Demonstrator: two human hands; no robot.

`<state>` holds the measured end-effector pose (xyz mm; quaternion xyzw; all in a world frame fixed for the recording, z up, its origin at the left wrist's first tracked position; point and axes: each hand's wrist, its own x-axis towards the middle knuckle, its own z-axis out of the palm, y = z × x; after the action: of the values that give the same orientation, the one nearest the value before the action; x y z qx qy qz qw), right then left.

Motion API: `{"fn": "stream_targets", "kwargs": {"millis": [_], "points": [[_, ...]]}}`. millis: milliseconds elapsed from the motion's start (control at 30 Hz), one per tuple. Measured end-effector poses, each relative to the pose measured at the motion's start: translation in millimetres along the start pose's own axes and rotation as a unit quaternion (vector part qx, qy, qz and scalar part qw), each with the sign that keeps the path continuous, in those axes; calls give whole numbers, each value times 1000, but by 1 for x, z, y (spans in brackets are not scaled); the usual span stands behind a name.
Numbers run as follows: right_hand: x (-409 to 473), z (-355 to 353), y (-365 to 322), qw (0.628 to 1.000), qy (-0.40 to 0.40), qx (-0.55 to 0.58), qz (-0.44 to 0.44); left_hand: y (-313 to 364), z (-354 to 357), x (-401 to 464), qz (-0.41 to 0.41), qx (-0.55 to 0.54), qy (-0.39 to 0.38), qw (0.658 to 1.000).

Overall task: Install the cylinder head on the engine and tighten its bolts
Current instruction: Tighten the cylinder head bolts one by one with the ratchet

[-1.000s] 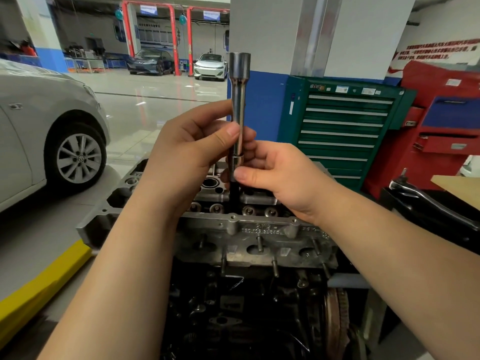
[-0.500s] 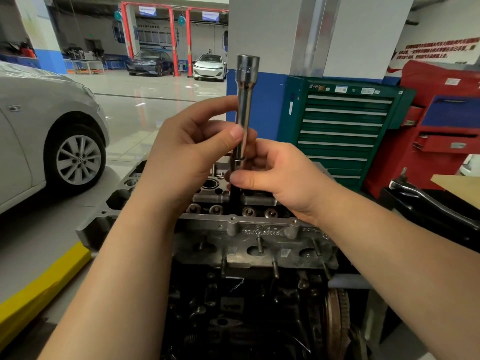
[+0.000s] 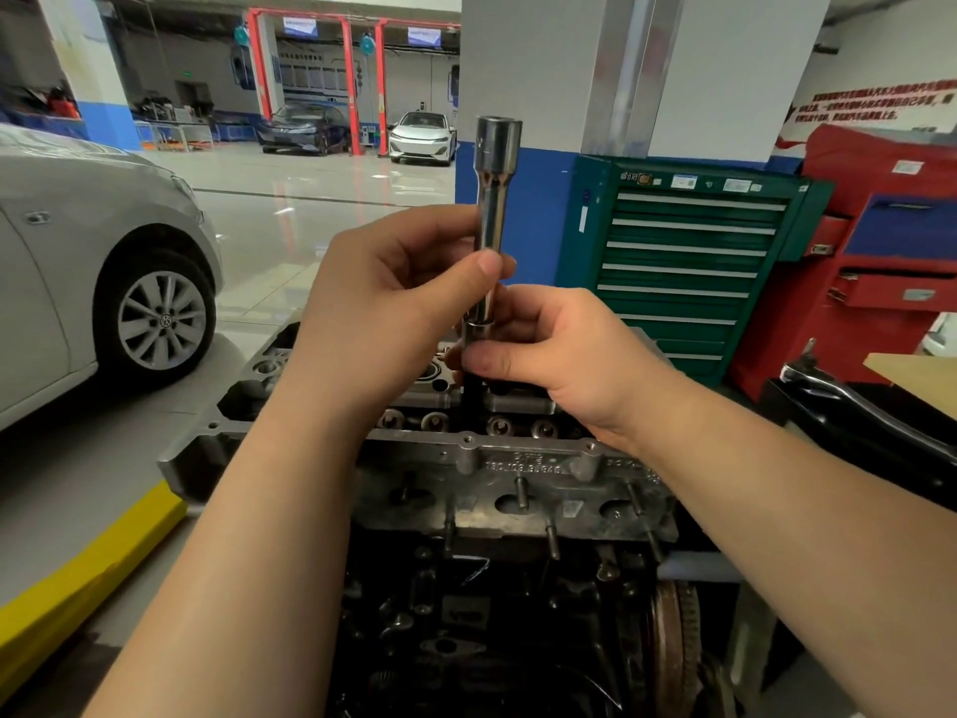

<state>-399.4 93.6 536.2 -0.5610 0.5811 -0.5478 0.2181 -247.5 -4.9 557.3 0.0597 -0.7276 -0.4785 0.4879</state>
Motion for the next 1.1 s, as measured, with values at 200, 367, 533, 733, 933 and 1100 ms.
{"fn": "stream_targets", "kwargs": {"millis": [200, 367, 533, 733, 933, 1100], "points": [[0, -2, 2, 1000, -15, 24, -4, 1, 4, 1, 20, 78, 40, 996], [-2, 0, -1, 999, -31, -5, -6, -4, -3, 3, 16, 34, 14, 999], [-1, 0, -3, 998, 22, -43, -26, -9, 0, 3, -23, -90, -54, 994], [-2, 0, -3, 1000, 14, -14, -19, 0, 11, 2, -6, -16, 49, 999], [-3, 0, 0, 998, -61, 15, -13, 3, 13, 1, -8, -7, 59, 998], [2, 2, -1, 1000, 3, -21, -17, 7, 14, -1, -11, -28, 30, 999]]}}
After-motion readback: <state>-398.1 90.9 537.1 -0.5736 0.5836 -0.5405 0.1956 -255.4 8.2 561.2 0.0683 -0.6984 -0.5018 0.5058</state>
